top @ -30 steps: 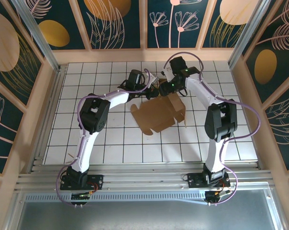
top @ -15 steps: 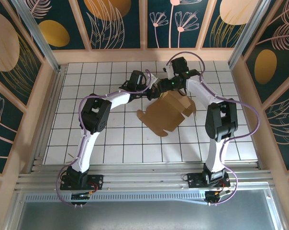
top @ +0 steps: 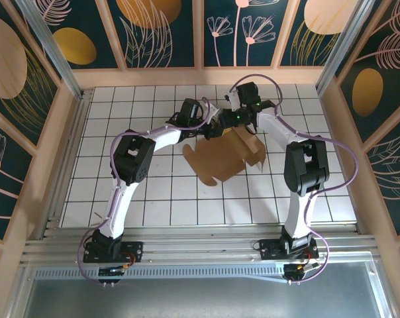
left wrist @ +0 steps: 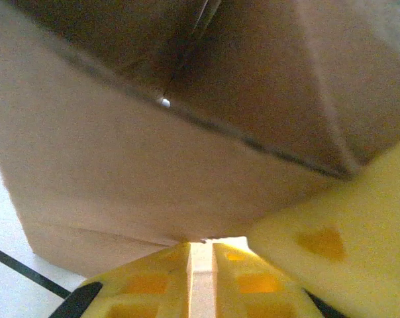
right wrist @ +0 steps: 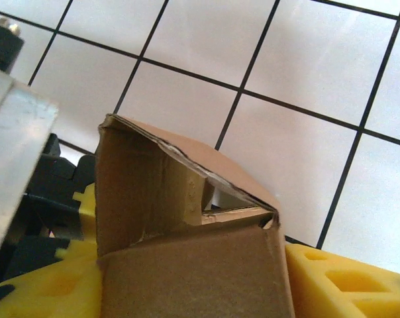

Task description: Fold the paper box

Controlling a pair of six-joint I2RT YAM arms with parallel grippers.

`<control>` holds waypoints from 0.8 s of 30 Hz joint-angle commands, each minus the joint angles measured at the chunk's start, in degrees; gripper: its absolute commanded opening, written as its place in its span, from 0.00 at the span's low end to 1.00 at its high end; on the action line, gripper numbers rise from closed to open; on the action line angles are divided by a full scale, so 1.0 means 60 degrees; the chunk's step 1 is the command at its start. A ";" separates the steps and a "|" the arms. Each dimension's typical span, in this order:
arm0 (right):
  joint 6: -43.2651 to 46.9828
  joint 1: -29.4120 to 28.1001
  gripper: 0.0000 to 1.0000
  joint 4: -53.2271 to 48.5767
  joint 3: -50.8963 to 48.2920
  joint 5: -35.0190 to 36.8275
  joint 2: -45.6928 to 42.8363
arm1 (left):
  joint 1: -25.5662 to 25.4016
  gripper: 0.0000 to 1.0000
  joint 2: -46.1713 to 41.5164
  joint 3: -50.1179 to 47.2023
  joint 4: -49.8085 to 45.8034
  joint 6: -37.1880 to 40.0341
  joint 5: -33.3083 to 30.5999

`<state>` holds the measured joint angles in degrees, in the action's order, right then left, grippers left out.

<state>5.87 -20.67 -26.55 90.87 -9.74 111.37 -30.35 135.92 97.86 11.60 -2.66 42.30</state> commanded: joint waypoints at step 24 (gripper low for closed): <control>0.0206 -0.0063 0.51 0.0210 -0.0322 -0.0325 -0.0289 | -0.0103 0.06 -0.3700 -0.3036 -0.0458 -0.4644 -0.5046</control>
<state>6.07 -20.67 -25.39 89.93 -10.59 111.02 -31.48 110.61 76.47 13.43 -24.38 16.14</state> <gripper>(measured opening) 0.510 0.050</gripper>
